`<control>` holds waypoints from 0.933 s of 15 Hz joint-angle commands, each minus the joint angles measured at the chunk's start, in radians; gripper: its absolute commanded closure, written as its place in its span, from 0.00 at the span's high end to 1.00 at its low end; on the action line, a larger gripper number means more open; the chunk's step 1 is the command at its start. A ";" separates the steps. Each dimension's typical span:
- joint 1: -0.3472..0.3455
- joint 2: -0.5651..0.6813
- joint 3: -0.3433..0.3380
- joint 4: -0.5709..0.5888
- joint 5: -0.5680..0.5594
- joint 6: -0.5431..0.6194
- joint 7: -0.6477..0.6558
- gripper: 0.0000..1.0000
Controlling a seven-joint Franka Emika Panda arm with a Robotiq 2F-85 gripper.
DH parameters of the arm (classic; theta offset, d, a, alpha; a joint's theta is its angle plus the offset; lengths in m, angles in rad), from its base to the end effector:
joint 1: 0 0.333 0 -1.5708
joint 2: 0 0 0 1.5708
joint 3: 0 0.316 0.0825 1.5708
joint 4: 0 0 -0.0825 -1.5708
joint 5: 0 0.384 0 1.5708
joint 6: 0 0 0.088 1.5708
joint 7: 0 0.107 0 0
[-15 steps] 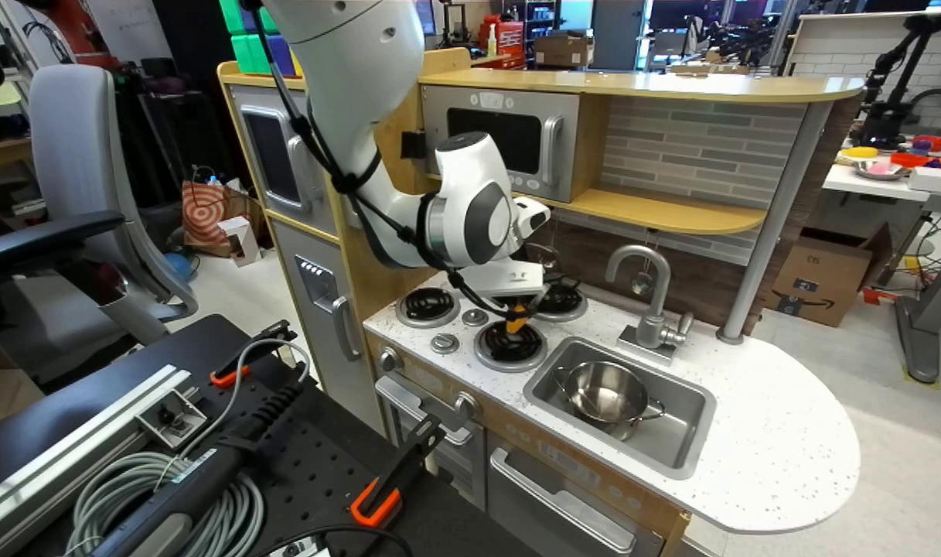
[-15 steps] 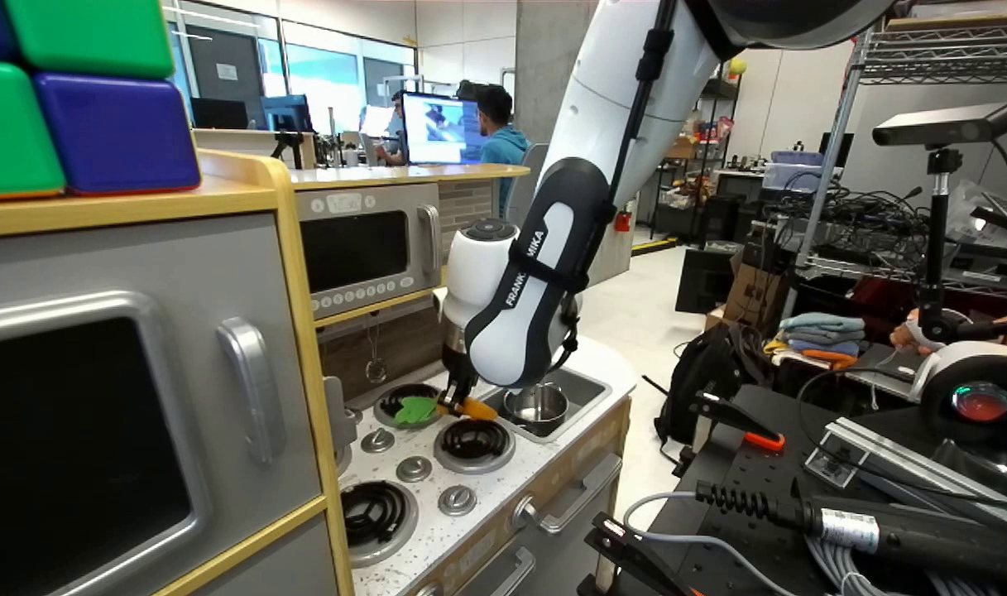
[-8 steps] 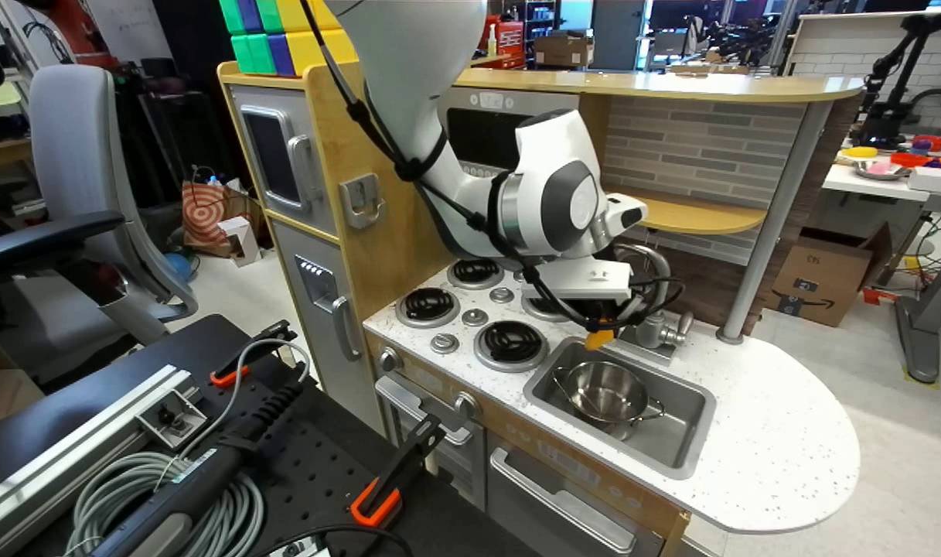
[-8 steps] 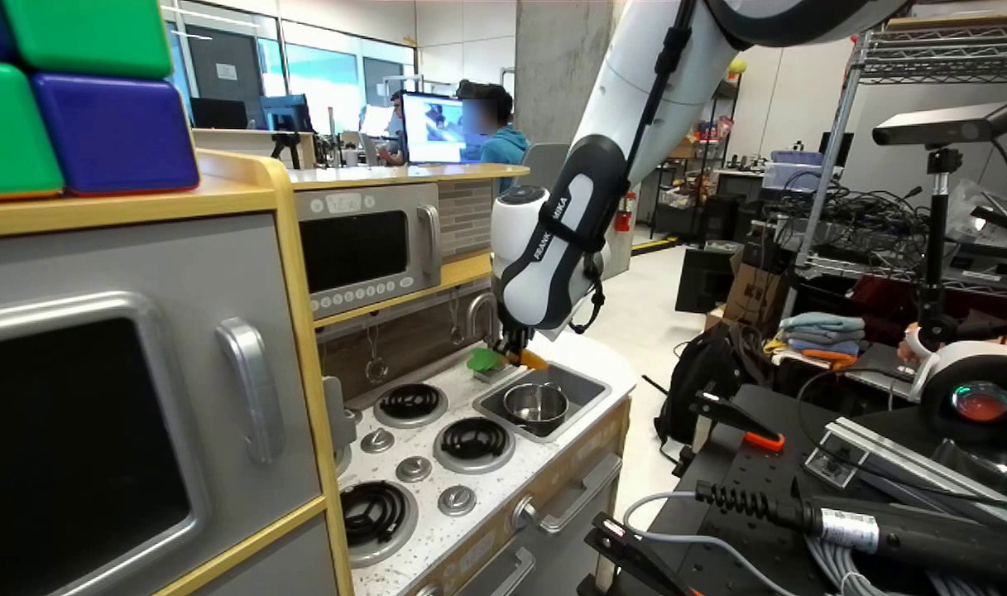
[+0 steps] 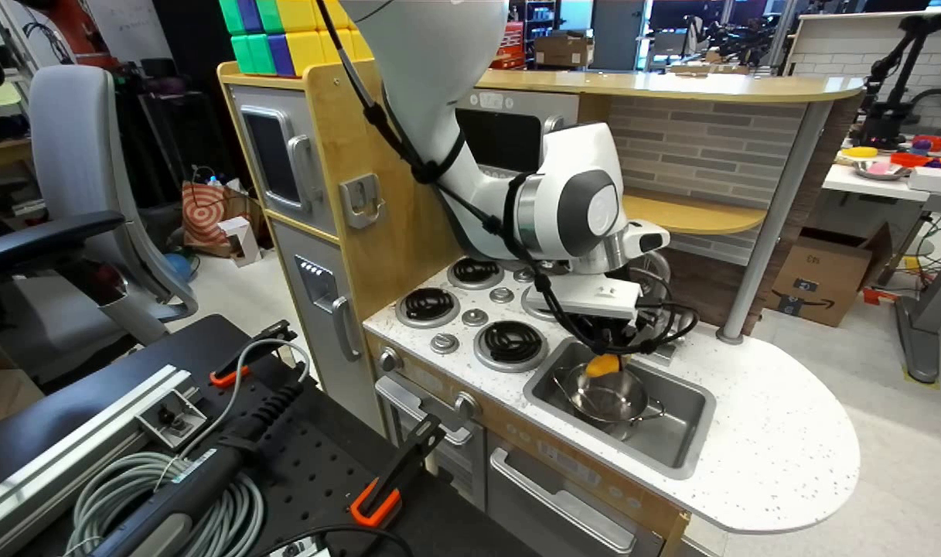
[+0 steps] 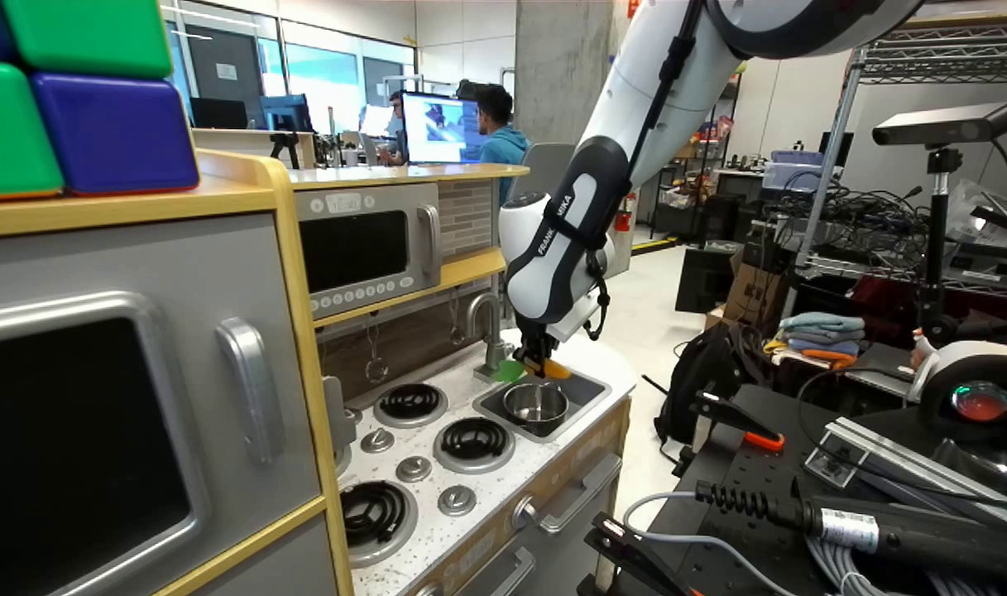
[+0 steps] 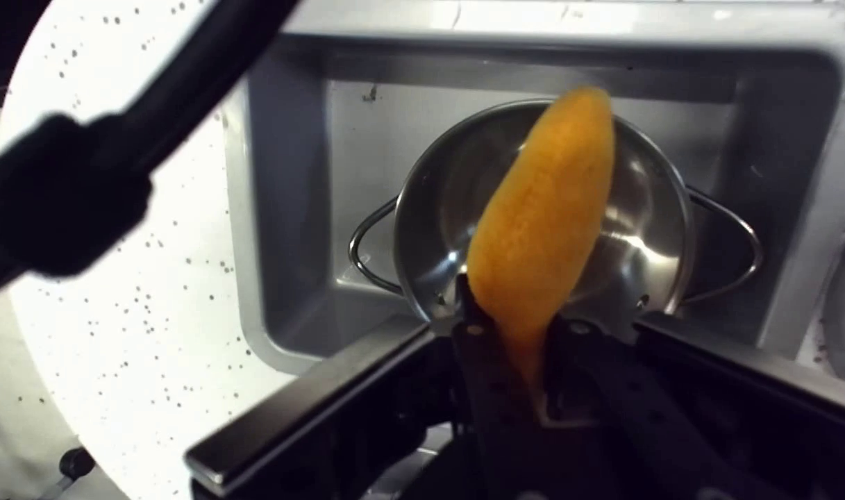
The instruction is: Put the carrot plush inside the pot in the sink
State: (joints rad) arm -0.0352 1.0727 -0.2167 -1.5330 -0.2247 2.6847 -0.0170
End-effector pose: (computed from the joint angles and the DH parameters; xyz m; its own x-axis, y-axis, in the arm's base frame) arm 0.6689 -0.1450 0.0342 0.9955 0.0888 0.0329 0.0750 -0.9515 0.2983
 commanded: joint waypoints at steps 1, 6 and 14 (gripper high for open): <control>-0.029 0.013 0.045 0.039 0.036 -0.071 -0.011 0.45; -0.036 -0.048 0.110 -0.037 0.042 -0.056 -0.050 0.81; -0.044 -0.250 0.196 -0.209 0.019 -0.401 -0.271 1.00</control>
State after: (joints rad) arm -0.0545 0.9368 -0.0500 -1.6539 -0.2093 2.4194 -0.1990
